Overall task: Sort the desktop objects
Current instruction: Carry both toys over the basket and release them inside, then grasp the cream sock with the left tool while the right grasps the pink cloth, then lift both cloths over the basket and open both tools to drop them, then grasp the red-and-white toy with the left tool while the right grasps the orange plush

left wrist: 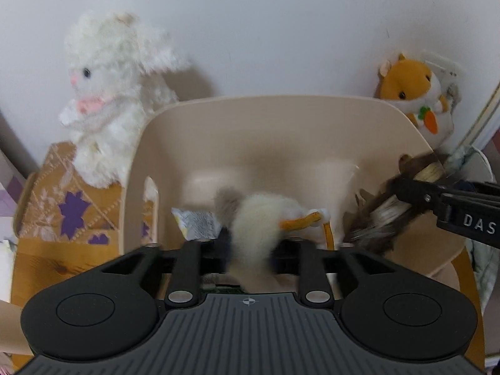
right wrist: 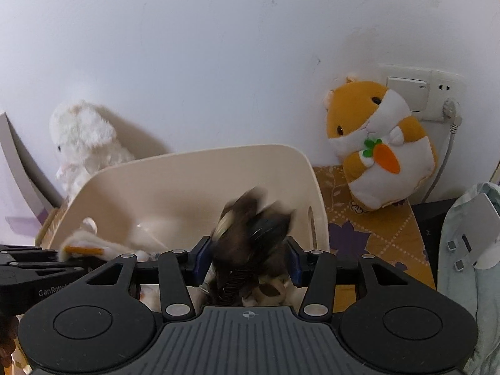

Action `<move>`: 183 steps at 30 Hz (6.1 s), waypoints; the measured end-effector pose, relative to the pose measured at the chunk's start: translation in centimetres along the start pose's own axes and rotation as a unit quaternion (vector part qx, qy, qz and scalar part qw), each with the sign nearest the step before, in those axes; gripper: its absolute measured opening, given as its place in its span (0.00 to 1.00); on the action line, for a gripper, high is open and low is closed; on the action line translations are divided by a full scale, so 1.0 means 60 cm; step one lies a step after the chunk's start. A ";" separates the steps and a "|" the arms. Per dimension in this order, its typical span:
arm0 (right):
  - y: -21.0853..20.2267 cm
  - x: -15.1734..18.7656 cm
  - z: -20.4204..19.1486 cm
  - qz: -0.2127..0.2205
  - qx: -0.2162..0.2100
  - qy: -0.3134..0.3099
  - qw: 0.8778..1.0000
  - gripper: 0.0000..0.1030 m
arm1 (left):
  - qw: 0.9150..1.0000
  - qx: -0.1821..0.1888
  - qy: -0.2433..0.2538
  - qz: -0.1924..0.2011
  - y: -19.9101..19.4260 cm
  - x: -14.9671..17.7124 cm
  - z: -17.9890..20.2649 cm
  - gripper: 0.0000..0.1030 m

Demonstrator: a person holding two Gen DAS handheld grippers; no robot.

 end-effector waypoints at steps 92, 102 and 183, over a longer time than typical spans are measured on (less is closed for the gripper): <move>-0.063 0.194 0.082 -0.078 0.026 -0.138 0.987 0.30 | 0.994 -0.042 -0.023 -0.095 -0.091 0.317 -0.179 0.26; -0.116 0.180 0.087 -0.055 0.021 -0.089 0.994 0.30 | 0.998 -0.027 -0.015 -0.051 -0.143 0.276 -0.166 0.26; -0.099 0.115 0.036 -0.033 0.042 -0.054 0.997 1.00 | 0.998 -0.051 -0.035 0.026 -0.153 0.131 -0.180 0.80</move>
Point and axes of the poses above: each gripper's, at about its wrist camera, not at the fingertips, and y roughly the way its jaws point, z to its right, x to its underside, the point moved 3 cm from there along y, roughly the way its jaws point
